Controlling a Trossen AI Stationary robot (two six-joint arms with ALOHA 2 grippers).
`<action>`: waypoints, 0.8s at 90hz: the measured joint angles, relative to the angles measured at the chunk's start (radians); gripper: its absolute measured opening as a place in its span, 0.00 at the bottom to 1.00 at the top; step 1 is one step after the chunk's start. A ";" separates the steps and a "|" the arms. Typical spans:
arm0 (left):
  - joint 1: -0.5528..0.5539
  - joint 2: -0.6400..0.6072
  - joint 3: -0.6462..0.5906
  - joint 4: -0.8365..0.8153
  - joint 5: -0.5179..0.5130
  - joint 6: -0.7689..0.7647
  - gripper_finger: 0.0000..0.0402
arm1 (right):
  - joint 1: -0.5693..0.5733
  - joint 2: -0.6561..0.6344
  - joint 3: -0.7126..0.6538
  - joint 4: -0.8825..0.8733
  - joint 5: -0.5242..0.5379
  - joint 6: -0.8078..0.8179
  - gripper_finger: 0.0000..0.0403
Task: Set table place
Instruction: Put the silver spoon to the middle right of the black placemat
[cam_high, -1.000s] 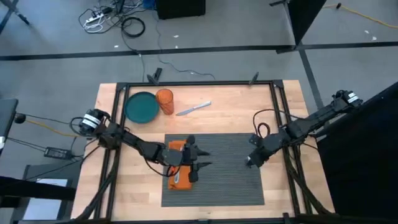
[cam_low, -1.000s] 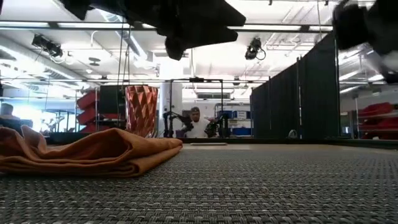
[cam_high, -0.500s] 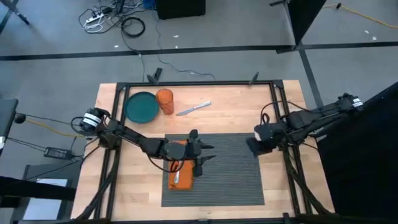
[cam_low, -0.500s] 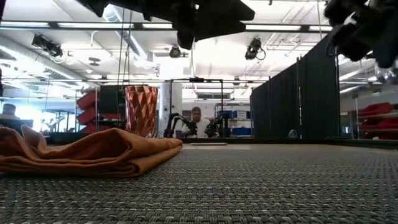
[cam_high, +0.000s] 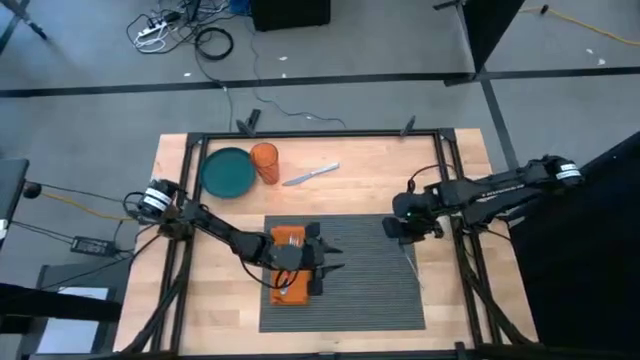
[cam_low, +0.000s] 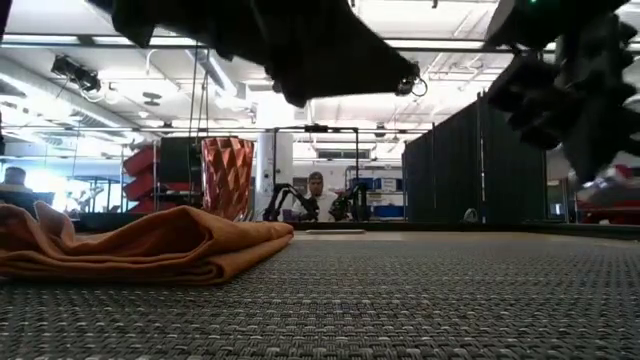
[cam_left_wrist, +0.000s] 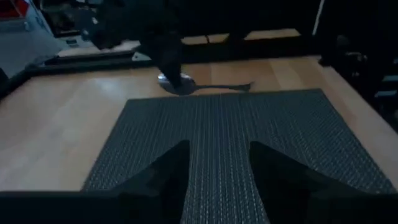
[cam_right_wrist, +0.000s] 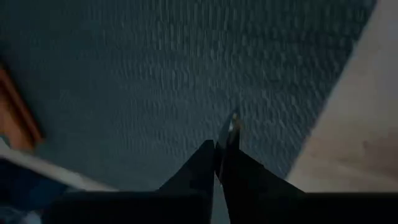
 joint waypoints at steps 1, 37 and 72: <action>0.001 0.003 0.000 0.003 -0.001 -0.003 0.38 | -0.004 0.000 -0.002 0.004 0.005 0.000 0.00; 0.002 0.011 0.000 0.025 -0.007 -0.025 0.38 | -0.080 0.036 -0.088 0.043 0.069 -0.012 0.05; 0.002 0.042 0.001 0.008 -0.007 -0.032 0.38 | 0.120 -0.060 -0.016 -0.048 0.223 -0.467 0.09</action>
